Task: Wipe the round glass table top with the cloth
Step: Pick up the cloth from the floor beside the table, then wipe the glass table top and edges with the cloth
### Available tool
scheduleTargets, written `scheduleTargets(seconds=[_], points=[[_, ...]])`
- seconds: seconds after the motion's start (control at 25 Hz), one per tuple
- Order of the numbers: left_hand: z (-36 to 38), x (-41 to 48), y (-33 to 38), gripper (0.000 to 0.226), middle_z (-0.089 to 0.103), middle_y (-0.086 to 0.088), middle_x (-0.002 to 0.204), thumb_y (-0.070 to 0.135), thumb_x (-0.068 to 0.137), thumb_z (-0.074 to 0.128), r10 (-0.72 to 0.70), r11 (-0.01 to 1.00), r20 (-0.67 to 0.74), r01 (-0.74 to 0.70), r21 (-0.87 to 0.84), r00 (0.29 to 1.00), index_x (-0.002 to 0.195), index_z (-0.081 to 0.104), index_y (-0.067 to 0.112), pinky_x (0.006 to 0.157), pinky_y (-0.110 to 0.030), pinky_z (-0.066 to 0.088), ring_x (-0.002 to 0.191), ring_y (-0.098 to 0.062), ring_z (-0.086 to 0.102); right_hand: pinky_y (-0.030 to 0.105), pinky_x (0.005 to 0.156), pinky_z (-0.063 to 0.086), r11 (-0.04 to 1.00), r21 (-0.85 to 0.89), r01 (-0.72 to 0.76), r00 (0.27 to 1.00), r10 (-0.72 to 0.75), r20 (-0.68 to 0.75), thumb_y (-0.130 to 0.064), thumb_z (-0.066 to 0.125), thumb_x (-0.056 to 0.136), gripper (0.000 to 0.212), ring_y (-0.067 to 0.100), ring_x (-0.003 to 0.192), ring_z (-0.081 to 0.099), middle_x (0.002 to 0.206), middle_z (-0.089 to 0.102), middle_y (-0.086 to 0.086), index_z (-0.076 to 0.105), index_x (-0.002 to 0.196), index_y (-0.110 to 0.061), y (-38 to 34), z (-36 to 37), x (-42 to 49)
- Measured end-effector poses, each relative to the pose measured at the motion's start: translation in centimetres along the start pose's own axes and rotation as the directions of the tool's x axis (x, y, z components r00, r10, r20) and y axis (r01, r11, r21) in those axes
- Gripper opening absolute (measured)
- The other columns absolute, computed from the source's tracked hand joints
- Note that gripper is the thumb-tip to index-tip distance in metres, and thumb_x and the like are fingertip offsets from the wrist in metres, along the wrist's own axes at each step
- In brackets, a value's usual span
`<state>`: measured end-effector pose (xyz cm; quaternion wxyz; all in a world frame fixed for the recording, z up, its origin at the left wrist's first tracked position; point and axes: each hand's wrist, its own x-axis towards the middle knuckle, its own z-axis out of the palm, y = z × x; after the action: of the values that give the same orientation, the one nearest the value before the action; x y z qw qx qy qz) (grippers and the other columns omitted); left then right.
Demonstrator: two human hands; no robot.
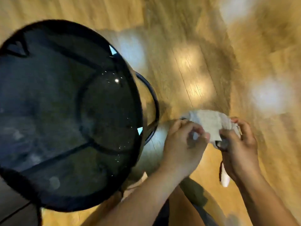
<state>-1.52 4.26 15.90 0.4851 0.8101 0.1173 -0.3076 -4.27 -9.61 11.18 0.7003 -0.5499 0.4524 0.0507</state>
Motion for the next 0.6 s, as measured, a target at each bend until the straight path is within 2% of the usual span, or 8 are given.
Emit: scheduleTargets(seconds=[0.04,0.12,0.16,0.24,0.32,0.4,0.52,0.6], points=[[-2.3,-2.0,1.9,0.021,0.058,0.004,0.106,0.045,0.082,0.066,-0.114,0.971,-0.008,0.109,-0.213,0.993,0.091,0.058,0.026,0.085,-0.031,0.049,0.101,-0.013,0.058,0.023,0.05,0.047,0.999,0.001,0.038,0.998,-0.038,0.052,0.011,0.05,0.088,0.043,0.024,0.079,0.055,0.092,0.06,0.002,0.061,0.086,-0.03,-2.5,0.7,-2.1],[-9.1,-4.8,4.9,0.034,0.066,-0.007,0.103,0.048,0.088,0.063,-0.392,0.695,0.037,0.322,-0.643,0.919,0.1,0.056,0.017,0.074,-0.037,0.053,0.094,-0.022,0.065,0.022,0.052,0.045,0.995,-0.028,0.095,0.962,-0.084,0.262,0.018,0.046,0.085,0.05,0.026,0.08,0.054,0.094,0.059,0.008,0.064,0.081,-0.028,-8.6,4.9,-6.7],[-12.3,-6.0,5.9,0.04,0.07,-0.011,0.108,0.05,0.092,0.057,-0.448,0.535,0.146,0.395,-0.747,0.882,0.109,0.059,0.014,0.074,-0.037,0.055,0.095,-0.026,0.067,0.021,0.054,0.045,0.992,-0.056,0.113,0.929,-0.085,0.36,0.021,0.045,0.082,0.053,0.026,0.081,0.055,0.094,0.06,0.009,0.065,0.079,-0.028,-10.9,7.3,-8.8],[-18.1,-8.0,5.9,0.046,0.072,-0.01,0.12,0.051,0.094,0.051,-0.434,0.425,0.258,0.449,-0.786,0.863,0.121,0.066,0.017,0.087,-0.036,0.054,0.111,-0.026,0.067,0.021,0.058,0.045,0.971,-0.144,0.188,0.817,-0.073,0.572,0.022,0.049,0.076,0.052,0.024,0.082,0.058,0.089,0.063,0.001,0.065,0.075,-0.027,-14.1,12.4,-12.3],[-22.8,-9.7,4.2,0.04,0.072,-0.005,0.123,0.041,0.094,0.054,-0.394,0.362,0.19,0.342,-0.867,0.899,0.125,0.067,0.018,0.099,-0.036,0.049,0.118,-0.021,0.065,0.029,0.064,0.044,0.945,-0.237,0.228,0.696,0.012,0.718,0.009,0.058,0.07,0.037,0.024,0.086,0.057,0.09,0.061,-0.002,0.062,0.074,-0.028,-14.5,16.8,-14.8],[-26.6,-11.3,1.9,0.032,0.073,-0.006,0.118,0.025,0.092,0.062,-0.359,0.455,-0.011,0.165,-0.875,0.933,0.123,0.063,0.02,0.095,-0.04,0.053,0.112,-0.025,0.068,0.036,0.064,0.045,0.956,-0.27,0.111,0.647,0.137,0.75,-0.019,0.068,0.073,0.013,0.027,0.089,0.057,0.095,0.056,0.005,0.061,0.081,-0.025,-13.9,20.0,-16.7],[-31.2,-14.3,-2.3,0.041,0.074,-0.002,0.102,0.008,0.087,0.068,-0.28,0.603,-0.163,0.041,-0.797,0.946,0.116,0.054,0.033,0.074,-0.041,0.057,0.099,-0.031,0.07,0.037,0.072,0.057,0.875,-0.471,-0.107,0.673,0.413,0.614,-0.063,0.087,0.051,0.081,0.018,0.102,0.069,0.117,0.061,-0.001,0.055,0.12,-0.037,-10.8,25.0,-19.7],[-33.2,-15.8,-4.8,0.043,0.072,-0.001,0.105,0.009,0.086,0.067,-0.198,0.646,-0.168,0.0,-0.763,0.966,0.114,0.051,0.038,0.071,-0.038,0.057,0.098,-0.029,0.07,0.036,0.078,0.058,0.749,-0.645,-0.15,0.609,0.584,0.536,-0.053,0.086,0.056,0.088,0.02,0.105,0.069,0.124,0.063,0.002,0.049,0.134,-0.034,-8.5,28.1,-22.1]])
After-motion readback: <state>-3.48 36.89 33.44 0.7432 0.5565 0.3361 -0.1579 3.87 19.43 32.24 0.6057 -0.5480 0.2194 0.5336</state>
